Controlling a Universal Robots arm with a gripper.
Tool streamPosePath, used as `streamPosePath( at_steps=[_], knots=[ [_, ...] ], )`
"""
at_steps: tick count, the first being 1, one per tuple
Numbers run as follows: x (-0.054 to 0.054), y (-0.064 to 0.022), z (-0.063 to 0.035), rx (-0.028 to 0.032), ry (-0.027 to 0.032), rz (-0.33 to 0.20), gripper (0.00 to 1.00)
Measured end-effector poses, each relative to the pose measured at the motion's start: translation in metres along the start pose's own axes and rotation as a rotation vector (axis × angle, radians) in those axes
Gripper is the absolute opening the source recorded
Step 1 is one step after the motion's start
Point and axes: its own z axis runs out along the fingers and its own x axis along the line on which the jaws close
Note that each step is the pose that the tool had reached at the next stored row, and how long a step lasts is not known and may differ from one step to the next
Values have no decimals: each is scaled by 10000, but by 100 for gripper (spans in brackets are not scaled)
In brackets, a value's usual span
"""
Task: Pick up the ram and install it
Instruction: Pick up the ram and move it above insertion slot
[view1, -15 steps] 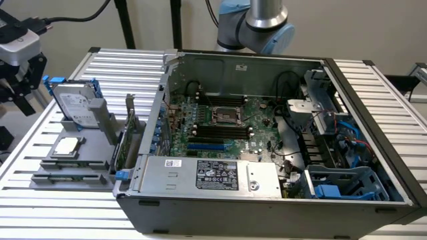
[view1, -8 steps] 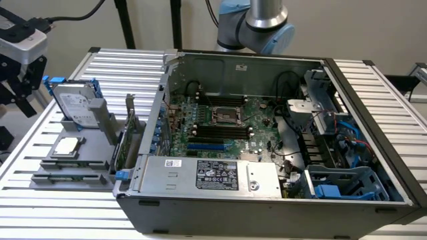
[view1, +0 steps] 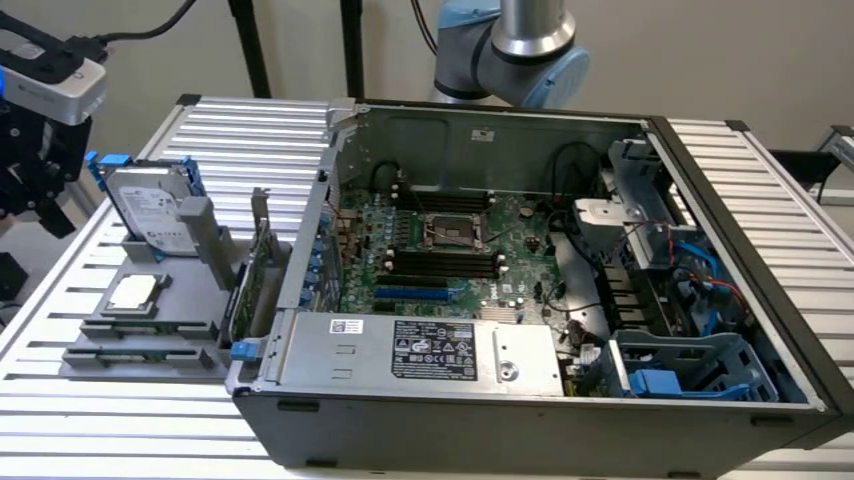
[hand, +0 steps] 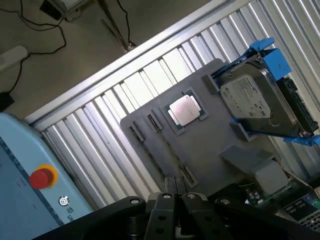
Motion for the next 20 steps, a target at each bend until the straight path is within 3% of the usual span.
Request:
streamPosePath(
  at_steps=[12, 20],
  knots=[
    [1, -1, 90, -98, 75, -2178, 11],
    [-1, -11, 207, -122, 108, -3583, 11]
  ],
)
